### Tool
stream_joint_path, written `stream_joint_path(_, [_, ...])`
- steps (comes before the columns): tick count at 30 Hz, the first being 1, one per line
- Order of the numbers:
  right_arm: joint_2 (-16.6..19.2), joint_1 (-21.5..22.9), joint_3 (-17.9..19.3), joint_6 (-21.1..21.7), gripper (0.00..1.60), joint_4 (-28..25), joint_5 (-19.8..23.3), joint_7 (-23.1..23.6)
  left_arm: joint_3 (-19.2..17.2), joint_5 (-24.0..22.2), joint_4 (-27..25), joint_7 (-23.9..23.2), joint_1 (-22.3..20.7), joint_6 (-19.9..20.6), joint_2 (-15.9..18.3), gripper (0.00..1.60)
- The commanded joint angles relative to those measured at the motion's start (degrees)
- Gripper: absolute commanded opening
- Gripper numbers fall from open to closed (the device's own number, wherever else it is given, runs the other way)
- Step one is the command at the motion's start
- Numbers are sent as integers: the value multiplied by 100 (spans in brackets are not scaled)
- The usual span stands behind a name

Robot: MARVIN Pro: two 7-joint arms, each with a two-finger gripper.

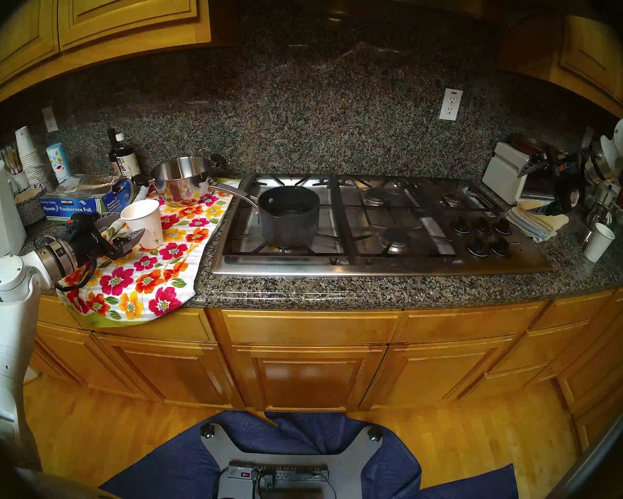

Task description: Pick up the water cup, pour water into the pot, turn on the stove

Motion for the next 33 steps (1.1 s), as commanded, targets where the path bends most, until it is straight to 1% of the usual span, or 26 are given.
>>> stream_joint_path(1, [-54,152,40,-8,160,118,20,-48,-340,-98,-319,-112,104,51,181,160])
stream_joint_path(3, [-55,152,40,-8,160,118,20,-47,-480,-128,-401,-198,204,100,221,160])
stream_joint_path(6, [-55,151,40,-8,160,117,20,-47,-562,-144,-452,-248,256,133,233,160])
stream_joint_path(16, [-55,151,40,-7,160,117,21,-46,-1025,-276,-695,-485,446,343,272,160])
stream_joint_path(17, [-55,151,40,-7,160,117,21,-46,-1128,-301,-753,-542,488,389,293,160])
stream_joint_path(21, [-55,151,40,-7,160,117,21,-46,-1250,-354,-810,-625,517,461,302,160])
stream_joint_path(22, [-55,151,40,-7,160,117,21,-46,-1277,-384,-825,-658,521,547,299,160])
stream_joint_path(26, [-54,152,40,-9,160,118,20,-48,-1281,-335,-877,-662,527,696,300,160])
stream_joint_path(33, [-54,153,40,-9,160,118,19,-50,-1314,-303,-905,-697,512,789,275,160])
